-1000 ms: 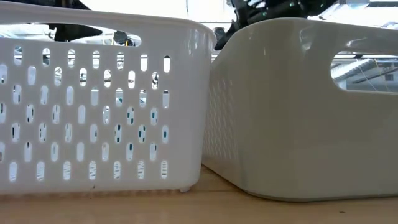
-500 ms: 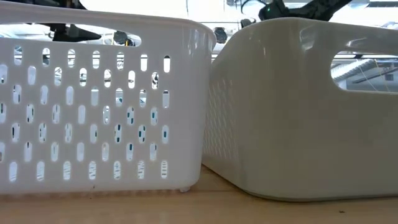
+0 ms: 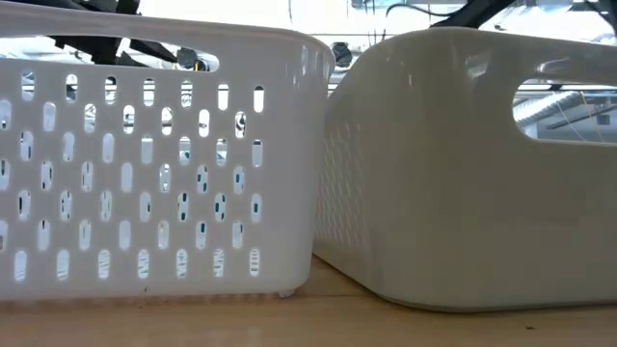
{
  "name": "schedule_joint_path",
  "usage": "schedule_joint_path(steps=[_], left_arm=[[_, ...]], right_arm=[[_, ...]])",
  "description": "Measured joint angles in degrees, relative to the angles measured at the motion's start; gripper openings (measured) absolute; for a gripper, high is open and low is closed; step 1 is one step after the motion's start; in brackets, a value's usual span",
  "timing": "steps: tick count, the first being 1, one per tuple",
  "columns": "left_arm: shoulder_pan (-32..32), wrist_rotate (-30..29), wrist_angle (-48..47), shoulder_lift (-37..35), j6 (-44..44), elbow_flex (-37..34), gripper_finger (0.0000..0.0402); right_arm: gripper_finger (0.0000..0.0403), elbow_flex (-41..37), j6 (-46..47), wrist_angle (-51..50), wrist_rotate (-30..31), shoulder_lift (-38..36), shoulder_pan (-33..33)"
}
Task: Pick & Place Toothbrushes
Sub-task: Put the orange toothbrush into the gray bin
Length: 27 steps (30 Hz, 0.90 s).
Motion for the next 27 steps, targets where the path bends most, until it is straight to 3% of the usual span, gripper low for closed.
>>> schedule_joint_path(steps=[6, 15, 27], left_arm=[[0.0, -2.3, 0.1, 1.4, -1.2, 0.0, 0.0184], [0.0, -3.5, 0.1, 1.8, -3.7, 0.0, 0.0184], [0.0, -5.3, 4.2, 3.5, -3.2, 0.0, 0.0184]], right_arm=[[0.0001, 7.2, -9.3, -12.1, 0.0, 8.3, -1.6], [0.0025, 8.0, -14.0, -15.3, -0.1, 13.2, -2.4], [0.0140, 8.0, -13.6, -17.6, 2.2, 17.6, -1.7]])
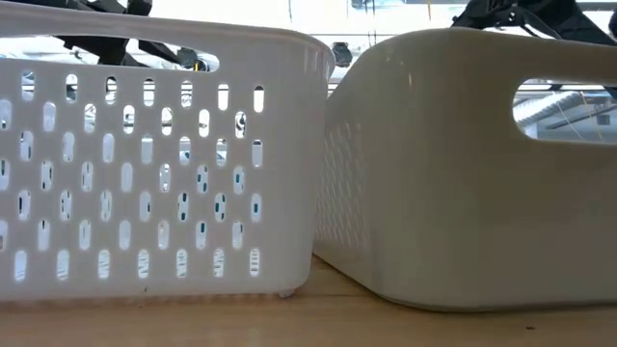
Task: Pick & Place Toothbrushes
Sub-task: Put the orange toothbrush into the gray bin
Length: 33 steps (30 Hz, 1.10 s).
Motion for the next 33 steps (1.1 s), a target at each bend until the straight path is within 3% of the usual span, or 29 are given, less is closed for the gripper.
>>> schedule_joint_path(steps=[6, 18, 22, 33], left_arm=[[0.0, 0.0, 1.7, 3.0, -0.2, 0.0, 0.0184], [0.0, 0.1, 5.7, 6.0, -0.6, 0.0, 0.0184], [0.0, 0.1, 5.7, 6.1, -0.7, 0.0, 0.0184], [0.0, 0.0, 5.7, 6.1, 1.5, 0.0, 0.0184]], right_arm=[[0.0173, 0.0, -3.2, 0.3, 5.4, 0.5, 0.2], [0.0178, 0.0, -17.5, -16.3, 3.9, -1.6, 1.6], [0.0178, 0.0, -18.4, -13.3, -1.0, -3.4, 0.3], [0.0174, 0.0, -5.0, 3.2, -7.8, -4.6, -0.4]])
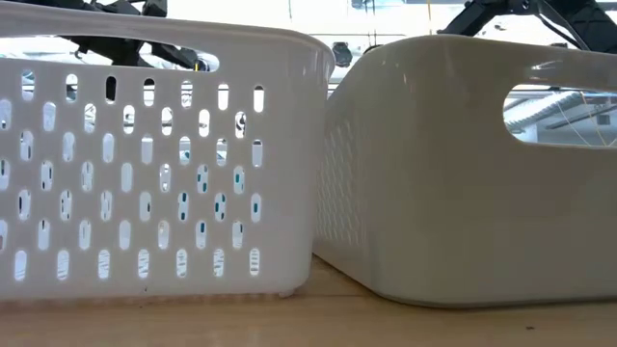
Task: Pick & Place Toothbrushes
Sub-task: Put the orange toothbrush into the gray bin
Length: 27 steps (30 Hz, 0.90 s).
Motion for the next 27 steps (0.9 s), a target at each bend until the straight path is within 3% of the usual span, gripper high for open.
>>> schedule_joint_path(steps=[10, 18, 23, 27], left_arm=[[2.9, 0.9, 3.3, 1.5, -0.5, 0.0, 0.0184], [7.5, 5.1, 13.5, 11.8, 1.4, 0.3, 0.0184], [11.7, 12.2, 11.2, 19.5, -0.8, 4.0, 0.0184], [15.7, 17.8, 0.0, 24.2, 2.2, 10.0, 0.0184]], right_arm=[[0.0174, 0.0, 8.8, 7.5, -5.8, 0.7, -0.1], [0.0173, 0.0, 10.9, 6.6, -14.5, 0.7, -3.6], [0.0173, 0.0, 12.2, 5.7, -15.8, 0.7, -7.1], [0.0173, 0.0, 13.9, 6.5, -19.1, 0.7, -9.4]])
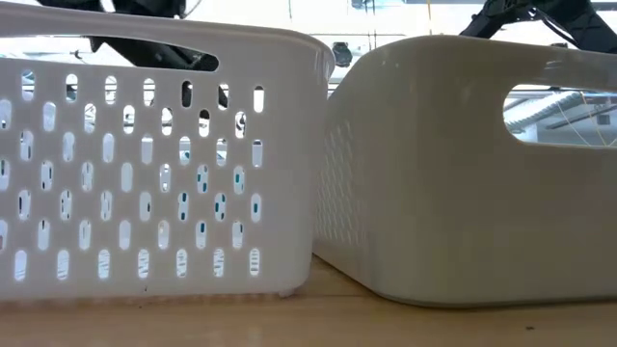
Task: Pick & Place Toothbrushes
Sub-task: Put the orange toothbrush into the gray bin
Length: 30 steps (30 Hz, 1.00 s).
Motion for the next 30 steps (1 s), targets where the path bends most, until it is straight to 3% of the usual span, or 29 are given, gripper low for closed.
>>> schedule_joint_path(steps=[7, 12, 18, 25, 30], left_arm=[[8.3, 6.5, -27.6, 4.9, 4.5, 11.4, 0.0184], [13.0, 11.0, -40.5, 8.4, 8.1, 14.3, 0.0184], [14.4, 14.1, -44.0, 12.2, 21.1, 14.3, 0.0184], [14.3, 14.9, -44.3, 14.2, 35.2, 14.3, 0.0184], [14.2, 20.0, -44.3, 17.3, 42.8, 14.3, 0.0184]], right_arm=[[0.0173, 0.0, -1.6, 0.7, -1.0, -0.5, -0.3], [0.0173, 0.0, 0.5, 5.8, -4.1, -0.8, -0.5], [0.0173, 0.0, 7.5, 13.1, -9.9, -0.9, -0.9], [0.0173, 0.0, 11.9, 16.0, -11.9, -0.9, -1.1], [0.0173, 0.0, 13.4, 16.5, -13.2, -0.9, -1.2]])
